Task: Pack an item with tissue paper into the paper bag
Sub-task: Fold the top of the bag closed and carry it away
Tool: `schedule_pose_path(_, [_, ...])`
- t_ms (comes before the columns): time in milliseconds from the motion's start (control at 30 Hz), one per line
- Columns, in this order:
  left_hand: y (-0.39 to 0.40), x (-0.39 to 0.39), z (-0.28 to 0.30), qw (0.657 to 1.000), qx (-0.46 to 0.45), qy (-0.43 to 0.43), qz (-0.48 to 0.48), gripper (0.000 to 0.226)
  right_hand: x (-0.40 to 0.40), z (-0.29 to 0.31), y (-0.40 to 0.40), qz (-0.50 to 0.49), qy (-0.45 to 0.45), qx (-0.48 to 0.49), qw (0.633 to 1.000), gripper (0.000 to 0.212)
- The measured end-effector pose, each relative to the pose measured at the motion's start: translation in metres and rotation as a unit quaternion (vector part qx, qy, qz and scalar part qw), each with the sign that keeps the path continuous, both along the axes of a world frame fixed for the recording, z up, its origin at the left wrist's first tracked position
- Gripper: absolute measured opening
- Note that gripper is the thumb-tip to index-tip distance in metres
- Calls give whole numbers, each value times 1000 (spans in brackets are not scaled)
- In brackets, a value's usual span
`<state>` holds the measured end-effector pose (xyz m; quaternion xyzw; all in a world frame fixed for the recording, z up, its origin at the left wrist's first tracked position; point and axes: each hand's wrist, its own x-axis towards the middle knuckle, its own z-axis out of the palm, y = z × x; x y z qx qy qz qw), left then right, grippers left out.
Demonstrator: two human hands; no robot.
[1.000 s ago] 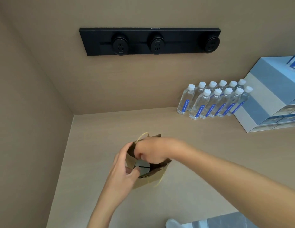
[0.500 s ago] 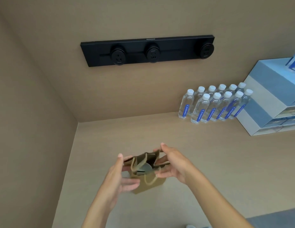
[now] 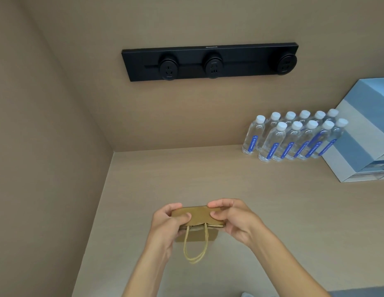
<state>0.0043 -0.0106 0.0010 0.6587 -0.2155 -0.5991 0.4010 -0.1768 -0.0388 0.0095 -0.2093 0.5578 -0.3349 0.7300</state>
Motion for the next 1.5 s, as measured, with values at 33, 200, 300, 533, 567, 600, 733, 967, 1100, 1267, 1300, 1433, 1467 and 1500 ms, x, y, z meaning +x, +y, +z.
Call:
schedule_pose_path(33, [-1,1,-1,1000,1,-19,-6,43,0,0,0,-6,29,-15,999,27])
schedule_pose_path(200, [2,3,-3,994,7,-77,-79,46,1,-6,7,25,177,-108,978,37])
schedule_pose_path(300, [3,3,-7,996,1,-67,-56,52,-4,-13,12,37,171,-127,976,48])
schedule_pose_path(533, [7,-7,-17,995,-18,-57,-85,58,-11,-22,16,65,138,-152,977,53])
schedule_pose_path(567, [9,-10,-20,994,-26,-66,-83,58,-11,-24,18,61,132,-156,977,54])
schedule_pose_path(600, [11,-13,-24,994,-36,-72,-72,56,-10,-26,19,58,133,-163,976,55])
schedule_pose_path(733, [10,-20,-36,993,-66,-92,-32,46,-11,-35,16,83,204,-201,955,55])
schedule_pose_path(967, [3,-24,-45,959,-159,-232,-43,40,-22,-51,-4,97,291,-245,920,31])
schedule_pose_path(1100, [0,-12,-55,957,-183,-210,-76,29,-31,-64,-12,98,258,-275,921,23])
schedule_pose_path(1267, [-3,-8,-72,969,-156,-185,-55,16,-33,-81,-21,88,231,-289,925,9])
schedule_pose_path(1300, [-3,-8,-75,970,-157,-181,-44,13,-32,-83,-20,79,224,-285,929,8])
schedule_pose_path(1433, [1,-11,-81,970,-160,-179,-43,15,-28,-88,-10,57,214,-264,939,10])
schedule_pose_path(1467, [2,-12,-80,970,-163,-174,-42,15,-27,-87,-5,43,216,-267,938,10])
schedule_pose_path(1500, [3,-13,-79,971,-169,-165,-41,14,-27,-83,0,25,220,-273,936,10])
